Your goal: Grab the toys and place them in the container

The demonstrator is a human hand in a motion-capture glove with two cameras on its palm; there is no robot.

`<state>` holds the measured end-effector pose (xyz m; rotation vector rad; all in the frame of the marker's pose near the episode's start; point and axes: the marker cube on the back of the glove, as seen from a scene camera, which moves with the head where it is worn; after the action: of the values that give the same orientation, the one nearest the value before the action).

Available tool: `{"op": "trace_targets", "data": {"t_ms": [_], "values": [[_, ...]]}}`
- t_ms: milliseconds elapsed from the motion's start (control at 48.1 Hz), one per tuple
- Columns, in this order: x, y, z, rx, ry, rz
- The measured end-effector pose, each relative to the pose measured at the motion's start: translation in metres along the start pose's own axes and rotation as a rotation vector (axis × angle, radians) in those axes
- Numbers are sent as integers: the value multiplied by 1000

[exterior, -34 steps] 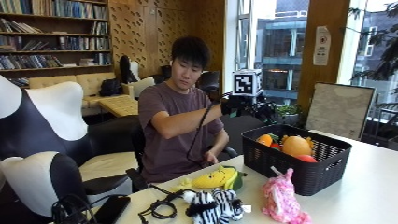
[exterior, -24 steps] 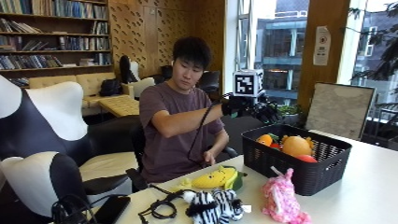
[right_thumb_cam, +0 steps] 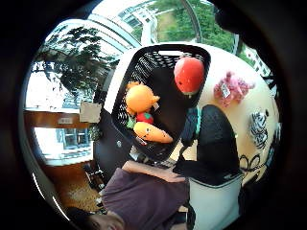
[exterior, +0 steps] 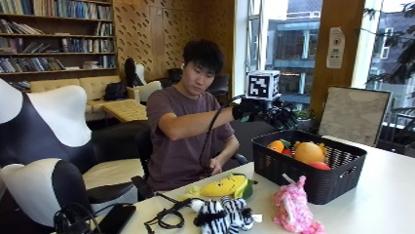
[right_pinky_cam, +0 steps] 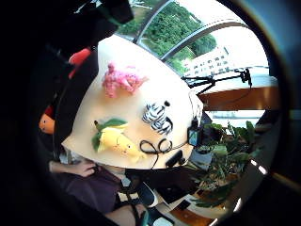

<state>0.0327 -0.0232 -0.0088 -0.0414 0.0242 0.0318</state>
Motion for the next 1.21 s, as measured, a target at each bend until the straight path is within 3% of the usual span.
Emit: {"op": "trace_targets", "data": {"t_ms": [395, 895, 1207], "values": [[40, -42, 36, -170, 5, 24], [88, -95, 195, -439, -46, 59], [97, -108, 219, -228, -62, 65]]}}
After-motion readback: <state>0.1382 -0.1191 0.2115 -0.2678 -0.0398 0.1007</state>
